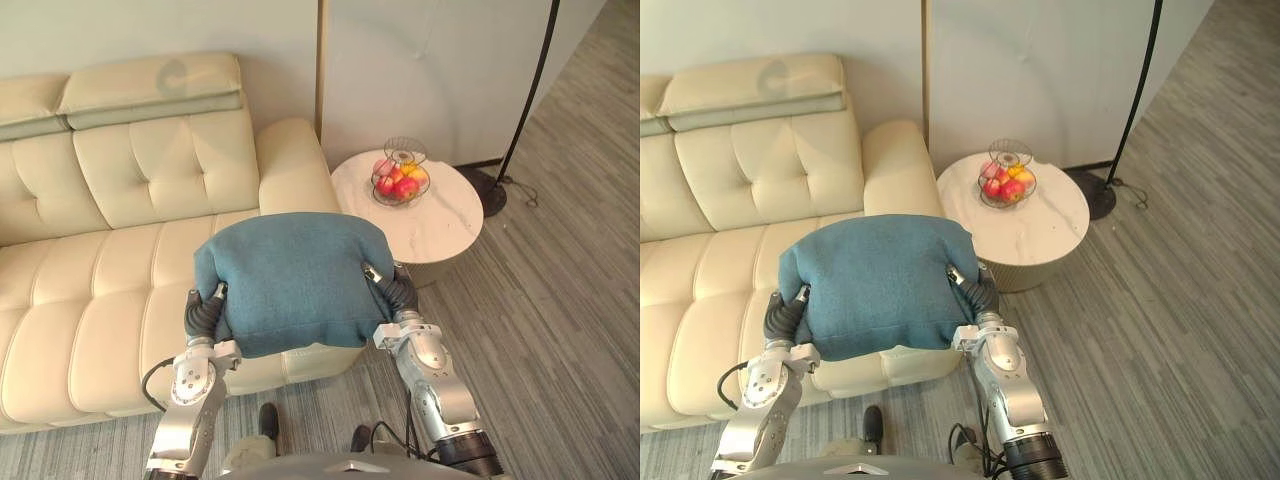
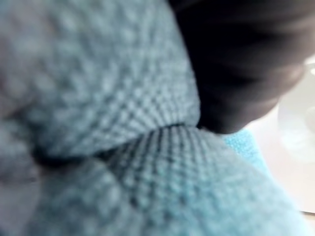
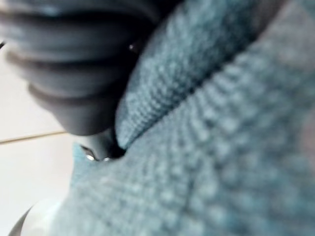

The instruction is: Pick up cushions and gather them together orderly.

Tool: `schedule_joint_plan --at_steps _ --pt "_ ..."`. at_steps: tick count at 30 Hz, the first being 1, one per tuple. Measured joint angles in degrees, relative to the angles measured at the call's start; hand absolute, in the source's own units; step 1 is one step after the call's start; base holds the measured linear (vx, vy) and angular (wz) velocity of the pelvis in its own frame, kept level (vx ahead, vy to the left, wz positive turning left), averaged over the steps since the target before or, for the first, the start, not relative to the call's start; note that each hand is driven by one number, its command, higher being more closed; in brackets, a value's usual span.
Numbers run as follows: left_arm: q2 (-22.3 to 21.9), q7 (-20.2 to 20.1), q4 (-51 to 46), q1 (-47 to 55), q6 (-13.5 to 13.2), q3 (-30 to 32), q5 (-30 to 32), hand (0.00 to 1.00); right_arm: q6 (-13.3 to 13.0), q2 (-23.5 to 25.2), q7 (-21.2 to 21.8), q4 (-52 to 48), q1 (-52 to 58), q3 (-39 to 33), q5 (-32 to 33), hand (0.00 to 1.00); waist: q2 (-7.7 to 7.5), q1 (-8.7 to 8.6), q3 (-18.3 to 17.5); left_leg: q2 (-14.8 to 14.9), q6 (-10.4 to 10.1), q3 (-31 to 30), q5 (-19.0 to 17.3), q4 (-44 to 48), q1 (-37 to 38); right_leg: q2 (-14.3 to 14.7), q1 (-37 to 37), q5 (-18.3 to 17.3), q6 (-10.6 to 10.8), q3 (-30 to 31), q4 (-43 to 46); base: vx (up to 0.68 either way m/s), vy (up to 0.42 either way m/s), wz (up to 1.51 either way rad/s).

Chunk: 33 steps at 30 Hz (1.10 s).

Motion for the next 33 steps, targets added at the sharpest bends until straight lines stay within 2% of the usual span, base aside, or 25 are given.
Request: schedule_joint_plan --at_steps 7,9,10,12,14,15,16,17,18,19,20,22,25,26,27,28,29,30,31,33 --pt "-0.22 -0.01 -4.47 1.82 -0.07 1.69 0.12 1.0 -1.46 0.0 0.12 -2.34 0.02 1.7 -0.21 1.0 0.11 1.06 -0.63 0.05 -0.21 -4.53 1.23 1.67 -2.79 0.57 0.54 -0.81 0.09 -4.55 1.77 -0.04 -0.002 0.35" --pt "-0.94 0.02 -4.63 1.83 -0.08 2.14 0.04 1.0 -2.17 0.0 0.09 -2.46 -0.2 1.73 -0.23 1.0 0.22 1.79 -0.8 0.38 0.36 -4.97 -0.3 2.48 -5.19 0.44 -0.79 -2.04 -0.21 -6.77 3.98 -0.07 -0.036 0.88" --pt "-1.86 0.02 -4.69 1.63 -0.14 2.27 -0.56 1.0 -2.32 0.03 -0.03 -2.44 -0.57 1.27 -0.31 1.0 -0.26 1.81 -0.95 0.77 1.34 -1.47 -4.64 3.93 -7.41 -1.46 -1.31 -1.91 -0.44 -9.68 3.54 -0.09 0.003 1.01" --pt "-2.65 0.02 -4.73 1.66 -0.23 2.19 -0.82 1.0 -2.34 -0.2 -0.41 -1.96 -1.91 0.33 -0.42 1.0 -0.66 2.15 -0.85 1.26 4.23 4.34 -6.17 7.03 -9.32 -4.32 -1.65 -1.54 -0.46 -12.75 3.27 -0.07 0.093 0.84" --pt "-3.44 0.02 -4.72 1.65 -0.26 2.44 -1.18 1.0 -2.33 -0.21 -0.44 -1.95 -2.83 -0.21 -0.78 1.0 -0.15 2.07 -1.18 2.96 4.14 8.86 -6.31 10.76 -9.47 -5.66 -1.19 -1.11 0.14 -14.63 3.75 0.02 0.11 0.63" --pt "-4.17 0.02 -4.72 1.65 -0.36 2.46 -1.26 1.0 -2.33 -0.47 -0.45 -1.93 -3.19 -0.65 -0.79 1.0 0.36 1.76 -1.54 5.09 4.01 12.61 -6.47 11.92 -8.91 -6.04 -0.82 -0.96 0.42 -16.08 3.89 0.1 0.205 0.79" --pt "-4.95 0.0 -4.61 1.28 -0.5 2.2 -2.26 1.0 -2.34 -0.91 -0.59 -1.87 -4.23 -1.24 -0.85 1.0 1.99 0.98 -2.6 7.27 3.22 17.82 -5.19 11.41 -8.32 -6.76 -0.62 -0.65 1.12 -18.39 4.39 0.1 0.215 0.82" --pt "-5.03 0.0 -4.29 0.72 -0.5 2.17 -2.39 1.0 -2.34 -0.95 -0.71 -1.72 -4.69 -1.62 -0.85 1.0 2.29 0.64 -2.75 7.22 3.33 19.41 -3.74 11.09 -8.38 -7.46 -0.41 -0.45 1.53 -19.12 4.61 0.07 0.191 0.78" --pt "-5.03 -0.09 -3.98 -0.05 -0.51 2.02 -2.44 1.0 -2.34 -0.91 -0.82 -1.19 -5.49 -2.06 -0.84 1.0 2.0 0.62 -2.72 5.92 3.4 20.26 -2.68 10.57 -8.02 -8.81 -0.01 0.04 2.48 -19.69 4.75 0.06 0.236 0.74" --pt "-4.62 -0.16 -3.96 -0.76 -0.91 2.23 -2.77 1.0 -2.35 -0.34 -0.79 -0.96 -5.94 -2.54 -0.85 1.0 0.36 0.48 -2.66 3.03 4.31 18.78 -2.28 9.57 -7.84 -10.46 0.9 0.75 3.57 -20.18 4.03 0.07 0.288 0.85" --pt "-3.73 -0.37 -3.95 -1.18 -1.33 2.22 -2.8 1.0 -2.36 0.14 -0.79 -0.63 -6.0 -2.7 -0.81 1.0 -0.7 0.32 -2.68 1.4 4.91 17.78 -2.3 9.18 -8.01 -11.77 1.52 1.07 3.96 -20.37 3.52 0.09 0.346 0.82" --pt "-2.3 -0.42 -3.68 -1.3 -1.98 2.47 -2.82 1.0 -2.47 1.66 -0.74 0.99 -6.37 -2.71 -0.77 1.0 -2.17 0.76 -2.27 -1.0 5.96 16.28 -4.12 10.87 -8.64 -13.64 2.96 1.39 4.47 -20.4 3.3 0.06 0.268 0.62" --pt "-2.19 -0.48 -3.08 -1.28 -2.18 3.07 -2.79 1.0 -2.48 3.21 -0.66 3.15 -6.44 -2.68 -0.72 1.0 -2.42 2.08 -2.18 -3.15 8.08 15.75 -8.19 16.12 -11.94 -16.64 2.35 0.65 4.68 -20.28 4.94 0.01 0.212 0.32" --pt "-2.18 -0.48 -2.81 -1.26 -2.18 3.29 -2.78 1.0 -2.48 3.51 -0.65 4.23 -6.52 -2.55 -0.71 1.0 -2.48 2.15 -2.05 -3.5 8.31 16.79 -9.6 17.5 -12.75 -18.27 0.71 -0.68 2.94 -19.68 7.69 0.0 0.19 0.08" --pt "-1.91 -0.48 -2.3 -1.26 -2.18 3.33 -2.75 1.0 -2.46 3.57 -0.66 6.14 -6.8 -2.5 -0.71 1.0 -2.57 2.07 -1.06 -3.91 8.78 17.83 -10.92 18.85 -12.85 -19.7 -1.79 -3.12 -3.36 -16.85 12.48 0.01 0.201 0.0" --pt "-1.61 -0.48 -1.88 -1.22 -2.18 3.33 -2.75 1.0 -2.42 3.61 -0.66 7.28 -6.83 -2.42 -0.7 1.0 -2.91 1.87 -0.6 -4.29 9.71 17.81 -11.52 19.36 -12.74 -19.76 -3.64 -3.75 -6.0 -12.89 15.59 0.01 0.144 0.01" --pt "-1.42 -0.47 -1.56 -1.25 -2.16 3.33 -2.77 1.0 -2.32 3.71 -0.66 8.21 -6.83 -2.44 -0.61 1.0 -3.24 1.19 0.35 -4.44 10.23 16.92 -11.84 19.64 -12.37 -18.3 -5.87 -5.18 -4.89 -6.18 20.14 0.01 0.099 0.09" --pt "-1.34 -0.47 -1.5 -1.22 -2.15 3.28 -2.77 1.0 -2.29 3.71 -0.66 8.42 -6.82 -2.47 -0.5 1.0 -3.36 0.63 1.05 -4.43 10.22 16.18 -11.84 19.44 -11.93 -16.54 -6.62 -6.64 -3.6 -3.33 22.25 0.02 0.085 0.26" --pt "-0.96 -0.51 -1.38 -1.12 -1.99 3.02 -2.78 1.0 -2.29 3.61 -0.6 8.47 -6.81 -2.62 -0.21 1.0 -3.82 -0.28 2.43 -4.8 10.02 15.0 -11.67 16.96 -10.15 -12.52 -8.44 -10.02 -2.1 -0.58 25.94 0.02 0.076 0.21" --pt "-0.52 -0.65 -1.22 -0.81 -1.49 2.18 -2.77 1.0 -2.31 3.12 -0.49 8.29 -6.83 -2.8 -0.06 1.0 -3.8 -1.35 2.67 -5.69 9.02 13.94 -11.0 11.21 -7.55 -7.25 -11.48 -12.0 -2.15 -1.44 26.25 0.04 0.053 0.13"
